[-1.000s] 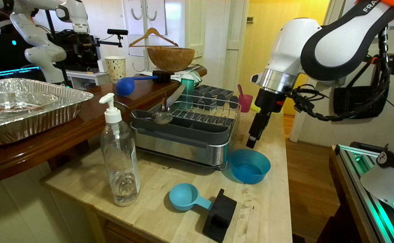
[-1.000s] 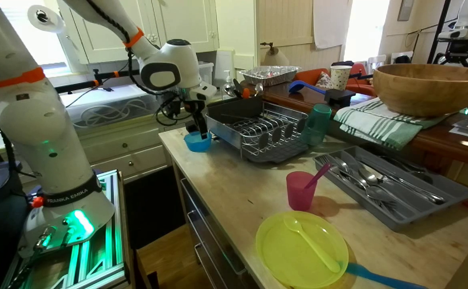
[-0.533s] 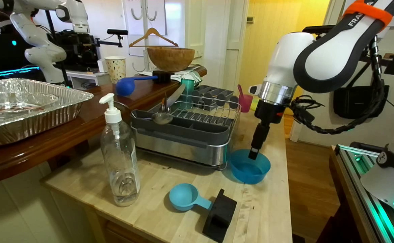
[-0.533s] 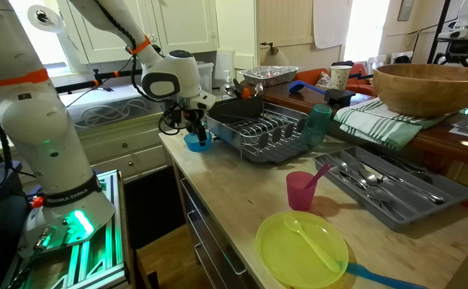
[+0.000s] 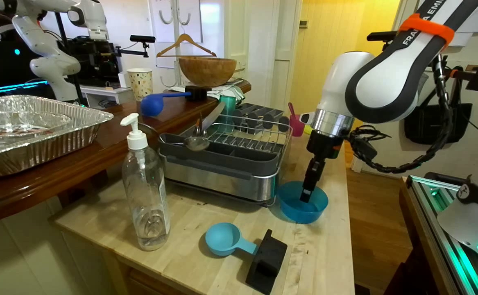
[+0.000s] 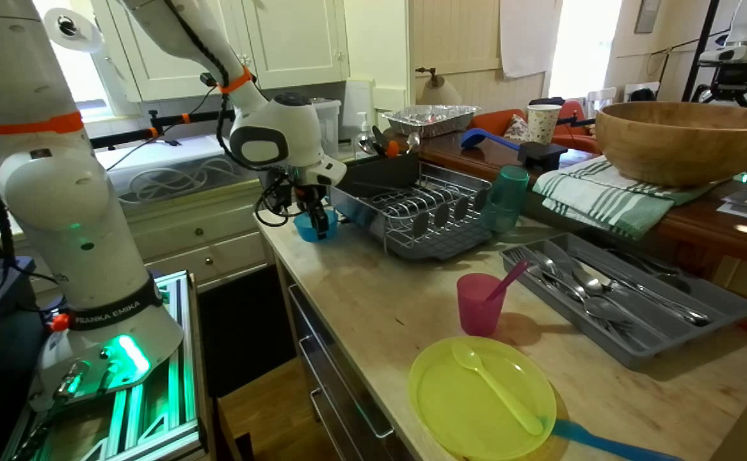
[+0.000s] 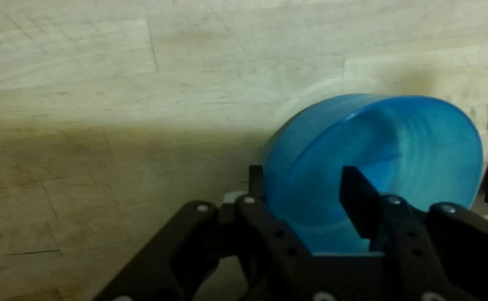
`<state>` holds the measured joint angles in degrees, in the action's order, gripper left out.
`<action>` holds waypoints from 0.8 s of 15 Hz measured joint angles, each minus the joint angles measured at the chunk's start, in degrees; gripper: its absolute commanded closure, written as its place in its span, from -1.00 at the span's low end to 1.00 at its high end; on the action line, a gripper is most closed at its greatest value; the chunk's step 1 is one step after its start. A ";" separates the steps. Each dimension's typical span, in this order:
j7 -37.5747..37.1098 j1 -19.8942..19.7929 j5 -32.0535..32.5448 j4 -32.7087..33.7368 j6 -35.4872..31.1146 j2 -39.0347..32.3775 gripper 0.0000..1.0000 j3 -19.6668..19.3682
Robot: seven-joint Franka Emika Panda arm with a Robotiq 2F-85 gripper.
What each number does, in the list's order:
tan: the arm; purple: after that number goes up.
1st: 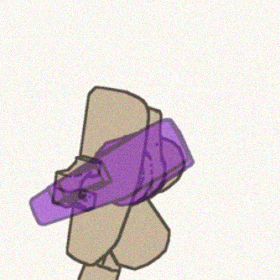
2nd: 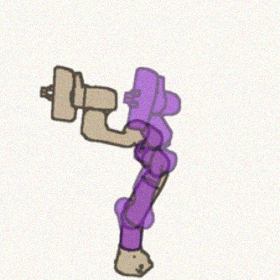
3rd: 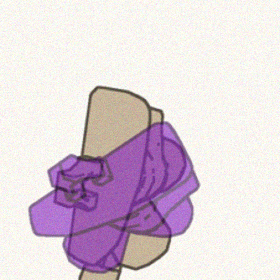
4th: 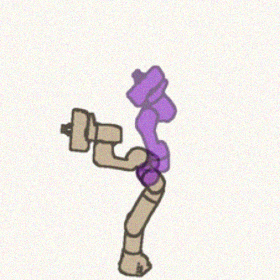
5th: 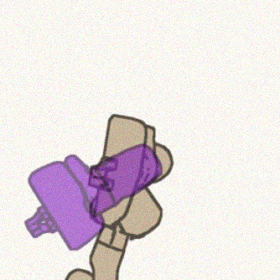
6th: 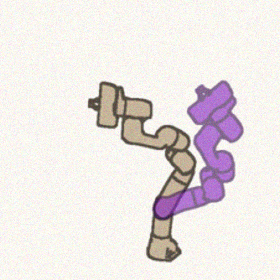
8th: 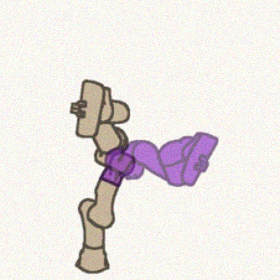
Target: Put the blue bowl on the drying rack
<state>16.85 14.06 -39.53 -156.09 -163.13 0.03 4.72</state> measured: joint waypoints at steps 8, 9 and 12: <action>4.18 -0.45 2.79 0.29 4.03 -0.60 0.98 0.05; 4.19 -1.00 4.21 0.29 5.38 -0.35 0.98 0.18; 4.19 -3.11 9.19 0.26 9.41 0.70 0.98 0.10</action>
<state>21.04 10.95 -30.34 -155.84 -153.72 0.73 4.82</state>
